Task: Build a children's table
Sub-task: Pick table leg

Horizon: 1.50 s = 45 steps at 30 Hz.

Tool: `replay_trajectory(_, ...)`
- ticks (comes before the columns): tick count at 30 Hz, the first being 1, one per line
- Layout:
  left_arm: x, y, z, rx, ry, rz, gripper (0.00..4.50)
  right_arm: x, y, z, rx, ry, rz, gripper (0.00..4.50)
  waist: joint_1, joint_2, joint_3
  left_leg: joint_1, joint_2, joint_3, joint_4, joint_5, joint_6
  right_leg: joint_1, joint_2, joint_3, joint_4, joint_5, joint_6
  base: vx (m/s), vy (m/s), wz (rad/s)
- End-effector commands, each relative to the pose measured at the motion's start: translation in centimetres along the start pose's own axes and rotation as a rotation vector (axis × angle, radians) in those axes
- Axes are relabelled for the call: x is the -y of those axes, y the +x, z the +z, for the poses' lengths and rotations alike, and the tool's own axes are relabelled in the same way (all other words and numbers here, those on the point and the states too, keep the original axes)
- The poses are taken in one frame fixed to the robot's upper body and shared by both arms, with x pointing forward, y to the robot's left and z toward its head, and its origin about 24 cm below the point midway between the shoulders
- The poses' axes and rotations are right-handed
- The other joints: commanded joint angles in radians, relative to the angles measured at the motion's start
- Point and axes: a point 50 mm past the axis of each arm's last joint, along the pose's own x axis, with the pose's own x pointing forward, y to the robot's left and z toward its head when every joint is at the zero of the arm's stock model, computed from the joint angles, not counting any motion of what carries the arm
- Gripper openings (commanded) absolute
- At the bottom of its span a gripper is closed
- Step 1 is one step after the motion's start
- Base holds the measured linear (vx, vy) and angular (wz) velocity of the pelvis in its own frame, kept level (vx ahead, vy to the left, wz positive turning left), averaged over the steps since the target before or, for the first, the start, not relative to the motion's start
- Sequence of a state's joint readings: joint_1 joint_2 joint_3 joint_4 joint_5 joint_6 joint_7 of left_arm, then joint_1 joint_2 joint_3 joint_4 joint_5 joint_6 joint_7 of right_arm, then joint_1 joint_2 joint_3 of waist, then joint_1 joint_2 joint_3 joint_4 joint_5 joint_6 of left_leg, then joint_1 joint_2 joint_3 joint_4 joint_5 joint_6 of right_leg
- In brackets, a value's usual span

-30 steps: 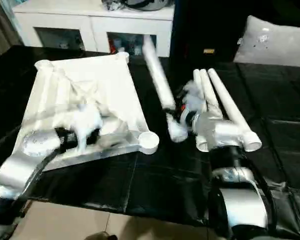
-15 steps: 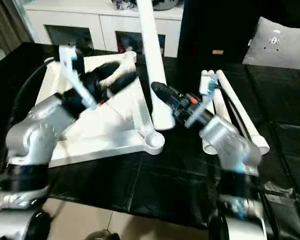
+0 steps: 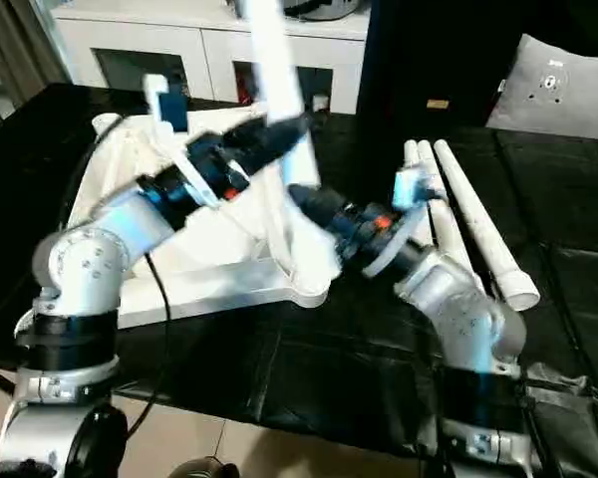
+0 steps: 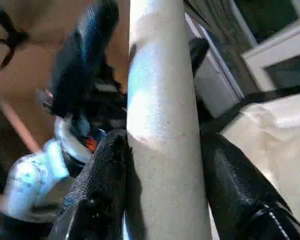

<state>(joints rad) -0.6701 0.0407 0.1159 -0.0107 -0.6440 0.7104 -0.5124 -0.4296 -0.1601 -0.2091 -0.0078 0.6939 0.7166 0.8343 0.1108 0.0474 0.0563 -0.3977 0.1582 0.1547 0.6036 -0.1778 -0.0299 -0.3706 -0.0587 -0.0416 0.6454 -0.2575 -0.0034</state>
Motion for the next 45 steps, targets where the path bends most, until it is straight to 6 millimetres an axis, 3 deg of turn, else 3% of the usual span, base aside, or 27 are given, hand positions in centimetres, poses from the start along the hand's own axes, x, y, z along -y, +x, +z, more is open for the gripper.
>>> replay_trajectory(1,-0.1,0.0,0.0,0.000,0.083,0.065,4.21,-0.3,1.1,0.4,0.040,-0.123,-0.087,1.82,-0.001,-0.009,-0.073,0.017,0.062,-0.019,-0.058,-0.033,0.043,0.045,-0.085,0.042,-0.074,0.109,-0.220,0.000,0.000,0.00)
replay_trajectory(4,-0.6,0.1,-0.5,-0.009,0.124,0.156,4.14,-0.1,1.8,0.2,0.048,-0.255,-0.192,1.82,-0.003,-0.010,-0.075,0.017,0.062,-0.018,-0.059,-0.030,0.031,0.041,-0.084,0.042,-0.073,0.118,-0.213,0.000,0.000,0.00)
replay_trajectory(11,-1.3,0.7,-1.6,-0.026,0.384,0.296,4.14,-0.9,2.9,-1.9,-0.025,-0.517,-0.205,1.82,-0.002,-0.006,-0.076,0.015,0.063,-0.022,-0.059,-0.052,0.031,0.043,-0.083,0.044,-0.069,0.160,-0.167,0.000,0.000,0.00)
replay_trajectory(15,-1.1,0.9,-1.7,-0.005,0.347,0.301,4.14,-0.5,3.1,-2.6,-0.014,-0.623,-0.259,1.82,-0.005,-0.006,-0.073,0.015,0.063,-0.019,-0.060,-0.078,0.025,0.040,-0.085,0.044,-0.071,0.144,-0.202,0.000,0.000,0.00)
replay_trajectory(19,-1.0,0.9,-1.8,0.014,0.345,0.314,4.14,-0.1,3.1,-2.5,0.013,-0.697,-0.314,1.82,-0.008,-0.005,-0.071,0.015,0.064,-0.020,-0.062,-0.097,0.032,0.039,-0.083,0.045,-0.074,0.108,-0.208,0.000,0.000,0.00)
replay_trajectory(31,-0.9,1.2,-2.3,0.007,0.381,0.309,4.14,0.1,3.4,-3.3,0.018,-0.751,-0.305,1.82,-0.022,-0.003,-0.072,0.013,0.063,-0.021,-0.059,-0.096,0.067,0.041,-0.083,0.044,-0.071,0.137,-0.228,0.000,0.000,0.00)
replay_trajectory(42,-2.0,0.3,-2.7,-0.134,0.726,0.321,4.14,0.8,3.4,-3.9,-0.016,-0.861,-0.351,1.82,-0.025,-0.002,-0.074,0.016,0.065,-0.022,-0.060,-0.103,0.054,0.038,-0.081,0.045,-0.070,0.136,-0.222,0.000,0.000,0.00)
replay_trajectory(44,-2.2,0.1,-2.8,-0.162,0.811,0.314,4.08,0.8,3.4,-3.9,-0.012,-0.869,-0.347,1.82,-0.023,-0.002,-0.074,0.017,0.065,-0.021,-0.061,-0.110,0.056,0.037,-0.082,0.045,-0.070,0.133,-0.223,0.000,0.000,0.00)
replay_trajectory(45,-2.2,0.1,-2.8,-0.171,0.835,0.311,3.81,0.8,3.4,-3.9,-0.011,-0.868,-0.347,1.82,-0.025,-0.002,-0.074,0.016,0.065,-0.021,-0.062,-0.114,0.055,0.038,-0.082,0.045,-0.070,0.130,-0.221,0.000,0.000,0.00)
